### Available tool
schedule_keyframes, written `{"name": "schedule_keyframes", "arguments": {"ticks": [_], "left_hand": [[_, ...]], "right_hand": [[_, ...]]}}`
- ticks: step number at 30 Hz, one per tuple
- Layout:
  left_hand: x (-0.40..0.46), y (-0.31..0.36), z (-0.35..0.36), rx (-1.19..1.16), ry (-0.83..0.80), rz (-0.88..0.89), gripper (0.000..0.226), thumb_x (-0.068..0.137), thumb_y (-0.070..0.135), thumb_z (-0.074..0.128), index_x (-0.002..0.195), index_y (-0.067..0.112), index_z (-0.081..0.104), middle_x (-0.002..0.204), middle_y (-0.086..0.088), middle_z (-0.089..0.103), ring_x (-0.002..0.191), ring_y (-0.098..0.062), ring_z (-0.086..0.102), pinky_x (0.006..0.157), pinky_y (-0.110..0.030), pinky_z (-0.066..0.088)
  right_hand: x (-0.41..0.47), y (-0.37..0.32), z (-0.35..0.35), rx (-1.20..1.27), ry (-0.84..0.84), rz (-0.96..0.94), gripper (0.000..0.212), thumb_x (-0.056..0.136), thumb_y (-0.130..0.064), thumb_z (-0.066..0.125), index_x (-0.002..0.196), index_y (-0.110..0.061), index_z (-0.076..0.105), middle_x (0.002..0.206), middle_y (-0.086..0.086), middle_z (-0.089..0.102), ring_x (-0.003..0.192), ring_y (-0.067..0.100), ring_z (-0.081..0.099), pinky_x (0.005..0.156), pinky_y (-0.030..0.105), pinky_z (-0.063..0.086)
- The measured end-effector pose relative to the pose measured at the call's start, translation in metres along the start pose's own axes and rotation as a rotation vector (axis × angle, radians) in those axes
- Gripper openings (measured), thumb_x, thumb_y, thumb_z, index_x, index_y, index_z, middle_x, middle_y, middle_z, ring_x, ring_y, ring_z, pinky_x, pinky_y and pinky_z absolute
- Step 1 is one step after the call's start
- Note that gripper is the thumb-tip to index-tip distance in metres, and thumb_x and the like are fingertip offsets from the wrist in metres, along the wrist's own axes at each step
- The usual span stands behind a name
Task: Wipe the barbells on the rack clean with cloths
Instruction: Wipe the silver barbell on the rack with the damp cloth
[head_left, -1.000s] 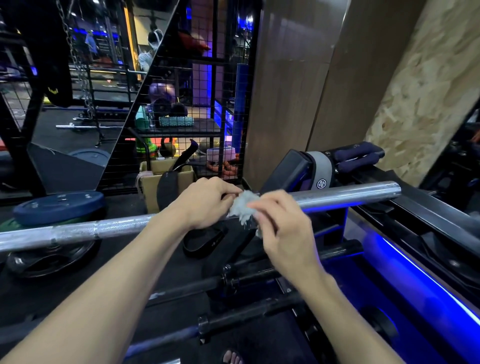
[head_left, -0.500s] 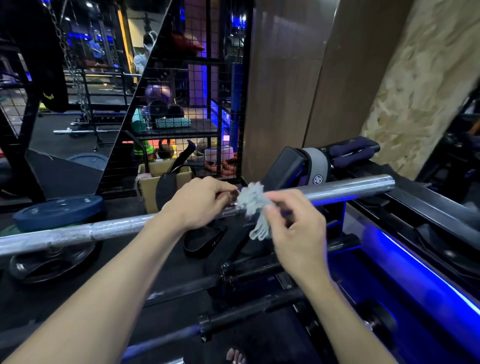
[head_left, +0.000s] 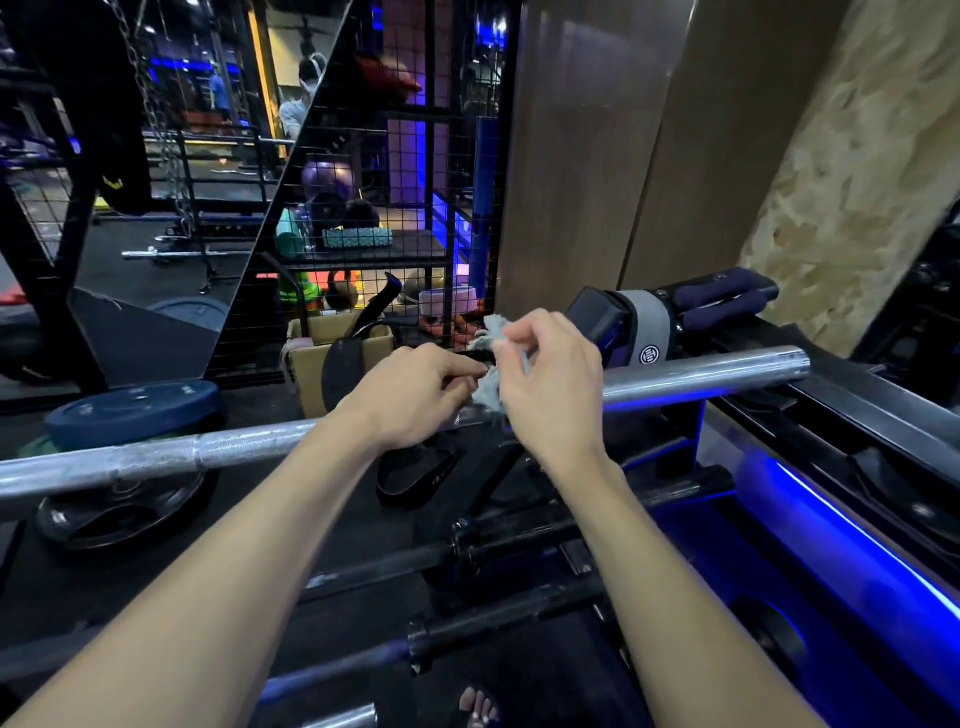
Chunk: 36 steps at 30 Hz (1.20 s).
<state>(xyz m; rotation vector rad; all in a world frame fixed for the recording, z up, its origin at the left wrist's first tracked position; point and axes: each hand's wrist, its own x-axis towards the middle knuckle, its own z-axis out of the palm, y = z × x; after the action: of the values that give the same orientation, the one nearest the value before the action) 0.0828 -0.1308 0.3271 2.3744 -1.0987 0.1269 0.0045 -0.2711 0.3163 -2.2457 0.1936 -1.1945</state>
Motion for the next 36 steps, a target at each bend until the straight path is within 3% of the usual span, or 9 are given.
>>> {"name": "schedule_keyframes", "arguments": {"ticks": [3,7,12,15,20,22,28,32,36], "left_hand": [[0.0,-0.003,0.002,0.004,-0.005,0.003,0.021,0.099,0.02,0.054,0.101,0.027,0.075,0.068,0.01,0.058,0.078,-0.026,0.061,0.067,-0.032,0.04],[-0.002,-0.002,0.0,-0.035,-0.014,0.021,0.028,0.101,0.023,0.053,0.109,0.041,0.074,0.063,0.023,0.06,0.071,-0.015,0.057,0.069,-0.03,0.041],[-0.002,-0.001,0.002,-0.043,-0.006,-0.078,0.032,0.103,0.031,0.051,0.129,0.043,0.067,0.123,0.008,0.073,0.122,-0.019,0.063,0.102,-0.038,0.05],[0.0,0.0,0.001,-0.083,-0.003,-0.094,0.032,0.104,0.023,0.051,0.129,0.035,0.068,0.105,0.007,0.074,0.113,-0.02,0.065,0.097,-0.033,0.05],[-0.009,-0.006,-0.02,-0.327,0.318,-0.136,0.041,0.1,0.0,0.05,0.124,0.025,0.072,0.118,0.01,0.072,0.117,-0.01,0.062,0.109,-0.032,0.045],[-0.018,-0.008,-0.03,-0.322,0.374,-0.143,0.04,0.1,0.0,0.049,0.122,0.024,0.072,0.115,0.012,0.072,0.114,-0.006,0.062,0.107,-0.027,0.045],[-0.041,-0.012,-0.042,-0.364,0.439,-0.157,0.04,0.101,-0.001,0.048,0.12,0.023,0.074,0.112,0.014,0.071,0.109,-0.001,0.06,0.101,-0.017,0.044],[-0.052,-0.016,-0.044,-0.359,0.416,-0.125,0.039,0.102,0.002,0.048,0.119,0.026,0.074,0.111,0.016,0.071,0.108,-0.001,0.062,0.1,-0.021,0.047],[-0.051,-0.015,-0.046,-0.393,0.432,-0.094,0.04,0.103,0.002,0.047,0.118,0.027,0.074,0.111,0.019,0.071,0.099,0.005,0.063,0.093,-0.018,0.048]], "right_hand": [[-0.034,-0.004,-0.007,0.036,-0.012,-0.113,0.008,0.093,-0.009,0.067,0.087,-0.011,0.063,0.087,-0.005,0.055,0.075,0.007,0.05,0.068,0.022,0.039],[-0.043,0.006,-0.016,0.04,-0.014,-0.125,0.004,0.093,-0.009,0.069,0.09,-0.01,0.066,0.089,-0.002,0.06,0.076,0.013,0.057,0.069,0.029,0.048],[-0.006,0.008,-0.029,0.135,-0.049,0.111,0.006,0.094,-0.021,0.068,0.09,-0.024,0.069,0.079,-0.014,0.066,0.064,0.005,0.055,0.065,0.022,0.044],[-0.02,-0.005,-0.035,0.159,-0.046,0.088,0.002,0.095,-0.022,0.068,0.095,-0.024,0.069,0.08,-0.015,0.067,0.059,0.008,0.056,0.06,0.018,0.043],[-0.026,-0.031,-0.023,0.079,-0.17,-0.114,0.004,0.098,-0.018,0.062,0.101,-0.019,0.064,0.087,-0.01,0.07,0.07,0.01,0.066,0.068,0.033,0.052],[-0.02,-0.039,-0.02,-0.125,-0.272,-0.179,0.005,0.099,-0.02,0.058,0.104,-0.019,0.06,0.088,-0.003,0.071,0.081,0.025,0.066,0.07,0.04,0.049],[-0.017,-0.063,-0.009,-0.496,-0.399,-0.08,0.015,0.099,-0.008,0.053,0.097,-0.017,0.041,0.077,0.0,0.035,0.078,0.032,0.04,0.068,0.037,0.032],[-0.03,-0.061,0.007,-0.347,-0.265,-0.014,0.005,0.1,-0.011,0.051,0.098,-0.015,0.052,0.093,0.007,0.065,0.083,0.031,0.054,0.069,0.035,0.027],[-0.036,-0.063,0.019,-0.199,-0.222,-0.039,0.007,0.097,-0.012,0.056,0.099,-0.012,0.063,0.093,0.007,0.072,0.086,0.033,0.063,0.069,0.034,0.037]]}}
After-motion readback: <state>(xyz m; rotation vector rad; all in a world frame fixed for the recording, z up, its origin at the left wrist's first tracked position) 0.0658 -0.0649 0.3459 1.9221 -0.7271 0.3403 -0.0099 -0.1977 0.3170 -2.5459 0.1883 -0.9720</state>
